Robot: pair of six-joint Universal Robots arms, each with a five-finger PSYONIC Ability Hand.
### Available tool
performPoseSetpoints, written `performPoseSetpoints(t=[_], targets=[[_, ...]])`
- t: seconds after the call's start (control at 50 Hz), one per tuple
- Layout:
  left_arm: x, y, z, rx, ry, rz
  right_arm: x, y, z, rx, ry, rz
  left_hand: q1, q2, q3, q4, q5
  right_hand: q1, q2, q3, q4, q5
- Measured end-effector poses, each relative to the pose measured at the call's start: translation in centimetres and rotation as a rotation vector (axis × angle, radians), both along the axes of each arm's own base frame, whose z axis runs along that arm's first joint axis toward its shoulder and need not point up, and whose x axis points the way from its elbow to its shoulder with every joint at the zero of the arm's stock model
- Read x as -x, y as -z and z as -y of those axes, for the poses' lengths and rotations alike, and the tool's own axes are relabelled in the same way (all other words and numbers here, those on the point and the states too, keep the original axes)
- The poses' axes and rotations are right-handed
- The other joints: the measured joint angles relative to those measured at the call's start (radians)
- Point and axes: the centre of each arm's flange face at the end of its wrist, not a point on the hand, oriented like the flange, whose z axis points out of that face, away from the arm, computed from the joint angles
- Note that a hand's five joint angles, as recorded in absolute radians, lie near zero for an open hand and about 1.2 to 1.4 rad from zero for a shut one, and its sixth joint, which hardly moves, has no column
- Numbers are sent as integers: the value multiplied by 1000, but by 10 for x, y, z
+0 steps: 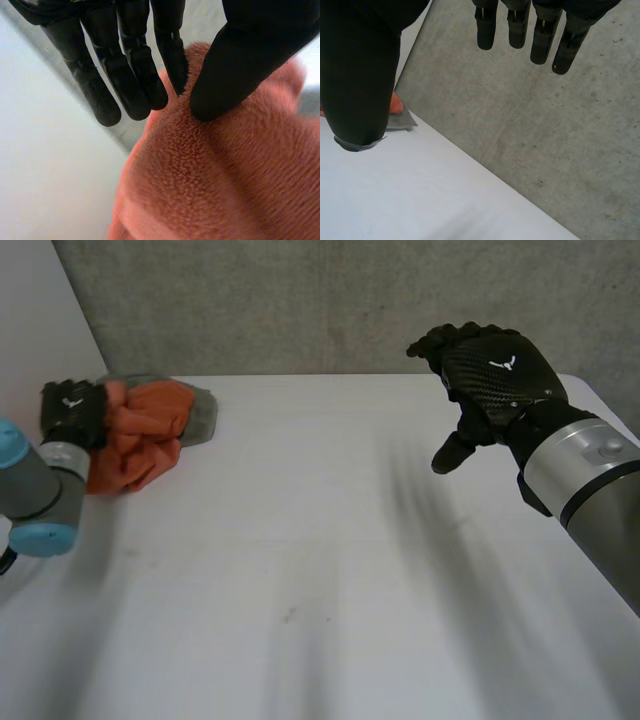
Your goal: Fold the laundry.
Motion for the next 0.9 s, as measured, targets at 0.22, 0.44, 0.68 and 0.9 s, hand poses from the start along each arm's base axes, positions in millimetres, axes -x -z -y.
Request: performPoseSetpoints(t=[0.22, 0.44, 0.68, 0.9], targets=[[105, -83, -124, -1, 397, -190, 6, -7, 9, 22, 33, 9, 0, 1, 2, 0, 18, 0, 0, 0, 0, 0], [167, -68, -273, -359, 734, -251, 16, -10, 22, 27, 76, 12, -712, -706, -678, -700, -622, 0, 0, 0, 0, 0], [133, -85, -221, -380, 553, -233, 9, 15, 29, -47, 54, -55, -850, -920, -915, -929, -862, 0, 0, 0, 0, 0], [73, -76, -148, -317, 330, -114, -11, 52, -3, -178, -95, -286, -850, -920, -915, -929, -862, 0, 0, 0, 0, 0]])
